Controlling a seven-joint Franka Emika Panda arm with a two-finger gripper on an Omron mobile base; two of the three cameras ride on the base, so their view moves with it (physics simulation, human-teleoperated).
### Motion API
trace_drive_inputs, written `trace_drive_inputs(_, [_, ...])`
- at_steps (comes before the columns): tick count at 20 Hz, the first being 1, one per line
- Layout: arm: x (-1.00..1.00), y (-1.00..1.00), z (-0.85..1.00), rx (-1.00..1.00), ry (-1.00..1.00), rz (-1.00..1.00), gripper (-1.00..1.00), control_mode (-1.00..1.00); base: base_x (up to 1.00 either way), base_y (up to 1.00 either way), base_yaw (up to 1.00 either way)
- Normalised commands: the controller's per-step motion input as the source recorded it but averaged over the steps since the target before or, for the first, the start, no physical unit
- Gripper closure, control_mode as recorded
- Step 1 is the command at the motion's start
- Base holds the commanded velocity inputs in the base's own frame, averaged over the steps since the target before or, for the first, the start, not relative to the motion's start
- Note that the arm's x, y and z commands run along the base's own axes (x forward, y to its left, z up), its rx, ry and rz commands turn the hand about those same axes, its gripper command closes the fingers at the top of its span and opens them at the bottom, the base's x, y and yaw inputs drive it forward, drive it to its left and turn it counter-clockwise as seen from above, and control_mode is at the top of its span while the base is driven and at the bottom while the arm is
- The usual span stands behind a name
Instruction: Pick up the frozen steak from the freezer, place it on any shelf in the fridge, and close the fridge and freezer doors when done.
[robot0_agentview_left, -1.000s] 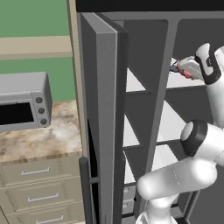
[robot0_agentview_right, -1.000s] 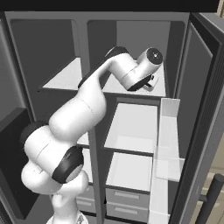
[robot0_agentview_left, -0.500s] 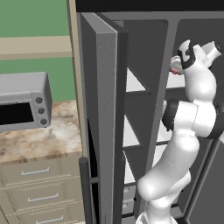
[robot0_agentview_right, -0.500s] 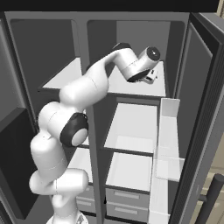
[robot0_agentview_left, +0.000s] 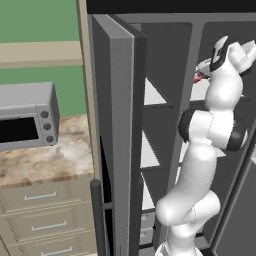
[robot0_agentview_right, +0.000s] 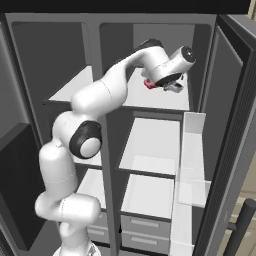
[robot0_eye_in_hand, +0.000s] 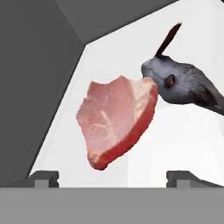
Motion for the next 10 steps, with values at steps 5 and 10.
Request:
trace_drive_inputs(5, [-1.0,0.22,-0.02,0.0,-0.12,0.01,-1.0,-1.0,0.0,0.0,0.0])
trace_drive_inputs(10, [-1.0,0.79,-0.31,-0.04,-0.14,0.0,-1.0,-1.0,0.0,0.0,0.0])
